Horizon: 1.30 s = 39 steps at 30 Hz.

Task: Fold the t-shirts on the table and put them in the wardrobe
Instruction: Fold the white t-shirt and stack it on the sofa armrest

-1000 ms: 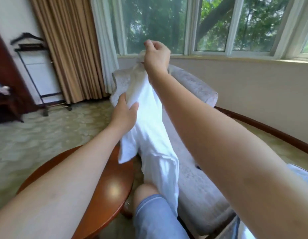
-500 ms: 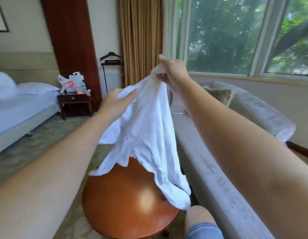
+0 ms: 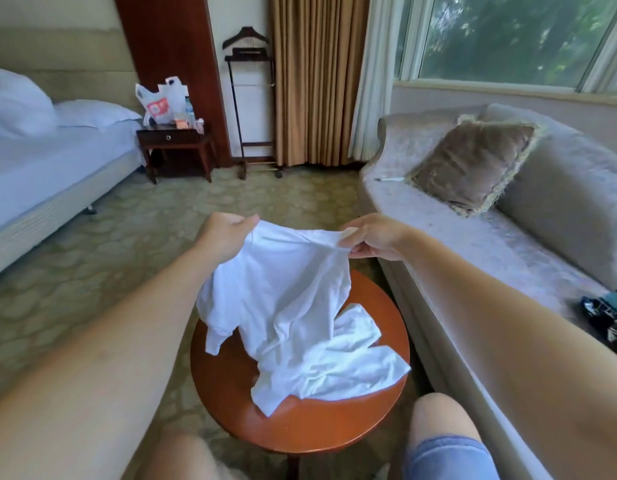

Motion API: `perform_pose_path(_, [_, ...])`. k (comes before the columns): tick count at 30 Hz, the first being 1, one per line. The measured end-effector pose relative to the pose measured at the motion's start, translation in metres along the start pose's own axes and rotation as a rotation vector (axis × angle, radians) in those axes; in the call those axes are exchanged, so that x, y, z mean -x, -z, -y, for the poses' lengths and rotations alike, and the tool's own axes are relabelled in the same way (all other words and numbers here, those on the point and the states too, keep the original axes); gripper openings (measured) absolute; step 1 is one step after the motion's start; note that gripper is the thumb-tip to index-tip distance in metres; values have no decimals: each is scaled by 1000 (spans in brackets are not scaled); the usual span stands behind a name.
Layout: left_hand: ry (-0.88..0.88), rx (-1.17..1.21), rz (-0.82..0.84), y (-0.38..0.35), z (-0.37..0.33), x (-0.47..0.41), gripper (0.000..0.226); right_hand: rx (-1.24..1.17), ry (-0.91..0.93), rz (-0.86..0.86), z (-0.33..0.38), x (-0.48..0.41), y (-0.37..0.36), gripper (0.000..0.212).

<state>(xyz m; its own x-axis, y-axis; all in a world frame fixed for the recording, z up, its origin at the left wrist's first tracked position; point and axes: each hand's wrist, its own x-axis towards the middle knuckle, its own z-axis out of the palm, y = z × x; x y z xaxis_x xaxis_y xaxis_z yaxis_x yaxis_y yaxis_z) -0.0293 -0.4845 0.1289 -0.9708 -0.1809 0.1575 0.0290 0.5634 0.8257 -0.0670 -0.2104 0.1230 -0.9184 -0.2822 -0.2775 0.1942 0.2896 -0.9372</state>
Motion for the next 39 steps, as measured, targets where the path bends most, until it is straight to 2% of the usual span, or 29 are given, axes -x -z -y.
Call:
perform_pose_path(2, [38, -35, 8, -8, 13, -9, 55, 46, -15, -47, -11, -8, -3, 5])
perform_pose_path(4, [92, -84, -11, -13, 28, -17, 48, 82, -21, -121, -24, -19, -5, 12])
perform_pose_path(6, [135, -139, -25, -18, 43, -25, 35, 89, -33, -181, -37, -30, -7, 27])
perform_pose_path(7, [148, -175, -26, -20, 50, -28, 35, 67, -42, -182, -41, -35, -9, 31])
perform_pose_path(10, [173, -344, -9, -28, 74, -38, 47, -88, -15, -184, -49, -51, -20, 16])
perform_pose_path(12, [199, -442, 10, -34, 91, -43, 50, -176, -7, -257, -57, -63, -28, 24])
perform_pose_path(13, [220, -476, 29, -37, 100, -44, 50, -143, -16, -304, -65, -68, -31, 28])
perform_pose_path(15, [274, -523, 96, -43, 122, -46, 49, 102, -87, -346, -87, -78, -35, 25])
perform_pose_path(17, [342, -573, 191, -52, 140, -45, 42, 299, -251, -254, -113, -80, -40, 4])
perform_pose_path(19, [390, -604, 266, -64, 154, -44, 43, 376, -399, -217, -137, -81, -46, 22])
perform_pose_path(21, [409, -609, 313, -76, 159, -43, 57, 418, -456, -254, -154, -82, -52, 38])
perform_pose_path(23, [435, -568, 359, -87, 161, -42, 71, 478, -431, -293, -167, -85, -58, 44])
perform_pose_path(27, [462, -618, 424, -105, 165, -43, 77, 448, -352, -353, -179, -92, -65, 42])
perform_pose_path(29, [511, -670, 445, -110, 166, -41, 74, 345, -386, -328, -182, -97, -73, 39])
perform_pose_path(33, [523, -665, 533, -105, 169, -41, 43, 237, -402, -297, -182, -99, -81, 30])
perform_pose_path(35, [485, -577, 570, -94, 166, -42, 48, 250, -343, -322, -179, -97, -77, 26])
perform_pose_path(37, [457, -429, 536, -77, 157, -42, 57, 231, -254, -387, -170, -91, -70, 8])
perform_pose_path(39, [433, -355, 523, -59, 142, -39, 64, 220, -186, -458, -158, -83, -62, 32])
